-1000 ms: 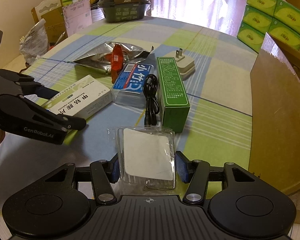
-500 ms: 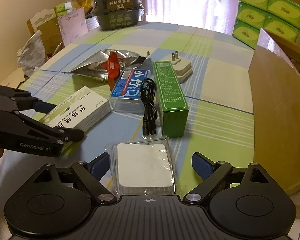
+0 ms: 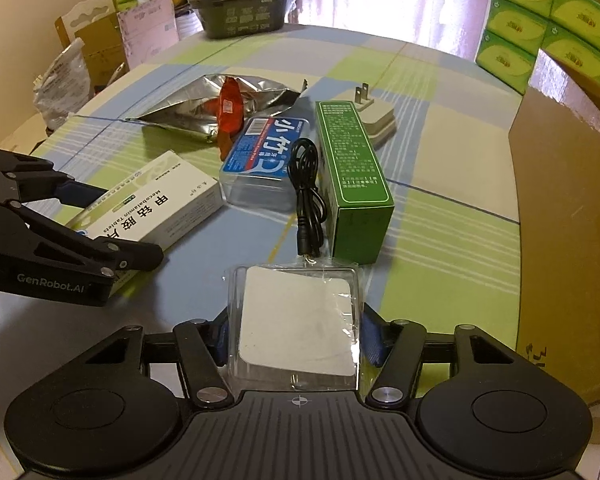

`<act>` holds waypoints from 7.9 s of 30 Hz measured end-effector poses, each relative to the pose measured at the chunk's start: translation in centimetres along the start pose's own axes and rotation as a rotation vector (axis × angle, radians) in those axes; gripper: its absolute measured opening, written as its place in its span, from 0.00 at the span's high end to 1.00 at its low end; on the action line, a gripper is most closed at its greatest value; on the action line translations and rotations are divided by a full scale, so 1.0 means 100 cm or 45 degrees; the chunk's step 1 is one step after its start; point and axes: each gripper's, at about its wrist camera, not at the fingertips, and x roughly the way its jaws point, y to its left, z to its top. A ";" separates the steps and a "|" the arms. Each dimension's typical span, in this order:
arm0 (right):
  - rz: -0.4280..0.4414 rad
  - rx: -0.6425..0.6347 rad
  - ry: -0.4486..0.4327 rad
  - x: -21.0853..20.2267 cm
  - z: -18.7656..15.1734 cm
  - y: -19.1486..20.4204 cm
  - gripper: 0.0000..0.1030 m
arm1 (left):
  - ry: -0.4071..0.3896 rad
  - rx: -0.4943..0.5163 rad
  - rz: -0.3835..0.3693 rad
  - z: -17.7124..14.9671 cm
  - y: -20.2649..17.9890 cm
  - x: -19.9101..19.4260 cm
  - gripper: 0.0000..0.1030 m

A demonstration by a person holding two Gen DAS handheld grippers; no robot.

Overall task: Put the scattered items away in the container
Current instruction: 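Grasp the white Mecobalamin tablets box with the left tool while the right tool holds the packet, then carry the tablets box and clear packet over the cardboard box with both tools, then lower the tablets box and packet into the cardboard box and open both tools, then move both tools back from the cardboard box to the items on the table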

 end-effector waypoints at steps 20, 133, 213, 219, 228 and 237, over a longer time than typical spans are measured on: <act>-0.075 0.018 -0.126 -0.038 -0.006 0.006 0.41 | -0.052 0.016 -0.007 0.004 -0.005 -0.033 0.35; -0.408 0.312 -0.417 -0.184 0.001 -0.213 0.41 | -0.244 0.199 -0.268 0.151 -0.226 -0.046 0.34; -0.160 0.147 -0.464 -0.193 0.018 -0.078 0.09 | -0.198 -0.083 0.059 0.039 -0.055 -0.100 0.01; -0.100 0.097 -0.475 -0.185 0.025 -0.054 0.09 | -0.179 -0.103 0.097 0.026 -0.032 -0.102 0.01; -0.018 -0.052 -0.425 -0.156 0.029 -0.013 0.09 | -0.157 -0.129 0.122 0.013 -0.006 -0.092 0.01; -0.007 -0.193 -0.309 -0.095 0.022 0.008 0.09 | -0.150 -0.123 0.104 0.014 0.012 -0.067 0.01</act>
